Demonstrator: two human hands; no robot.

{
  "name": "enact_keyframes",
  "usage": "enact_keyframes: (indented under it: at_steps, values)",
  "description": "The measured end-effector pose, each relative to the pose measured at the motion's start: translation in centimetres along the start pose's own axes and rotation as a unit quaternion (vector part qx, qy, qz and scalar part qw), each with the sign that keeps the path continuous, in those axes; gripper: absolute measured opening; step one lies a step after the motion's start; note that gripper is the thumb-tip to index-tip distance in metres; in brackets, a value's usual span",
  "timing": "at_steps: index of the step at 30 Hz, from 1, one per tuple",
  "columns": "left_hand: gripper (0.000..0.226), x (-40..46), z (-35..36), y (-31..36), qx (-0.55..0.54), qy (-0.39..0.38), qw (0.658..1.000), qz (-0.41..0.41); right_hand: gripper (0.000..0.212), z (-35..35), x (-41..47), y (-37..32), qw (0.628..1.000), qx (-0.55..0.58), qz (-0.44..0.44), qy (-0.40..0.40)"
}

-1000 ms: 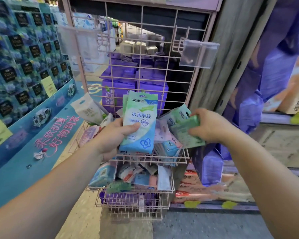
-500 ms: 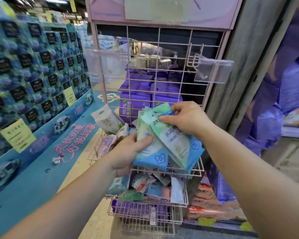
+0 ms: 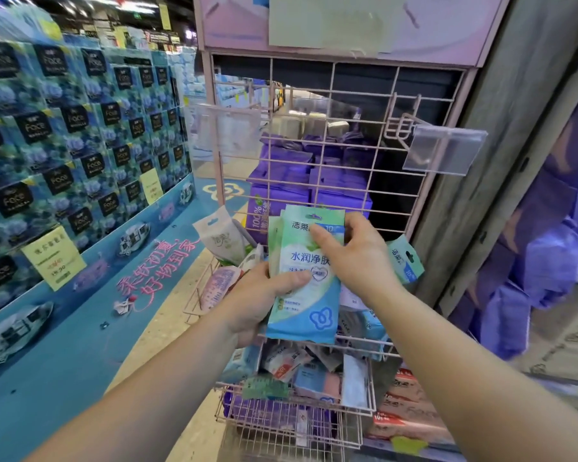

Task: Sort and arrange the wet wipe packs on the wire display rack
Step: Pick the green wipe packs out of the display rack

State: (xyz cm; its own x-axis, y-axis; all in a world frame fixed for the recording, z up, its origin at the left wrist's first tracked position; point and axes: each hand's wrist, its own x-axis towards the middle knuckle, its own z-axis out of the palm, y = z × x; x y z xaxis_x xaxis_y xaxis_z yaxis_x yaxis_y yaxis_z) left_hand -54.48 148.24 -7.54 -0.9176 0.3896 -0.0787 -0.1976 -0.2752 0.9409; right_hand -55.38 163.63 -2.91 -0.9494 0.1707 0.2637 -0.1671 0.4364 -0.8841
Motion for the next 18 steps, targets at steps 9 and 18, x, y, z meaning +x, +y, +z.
enact_keyframes:
  at_steps: [9,18]
  values:
    - [0.053,1.7,0.4,1.0,0.084,0.012,0.990,0.114,0.058,-2.3,-1.8,3.5,0.981,0.019,0.015,-0.191]
    - [0.072,2.8,-0.2,1.4,0.133,0.037,0.974,0.177,0.056,-3.7,-1.5,5.1,0.994,0.103,0.032,-0.025]
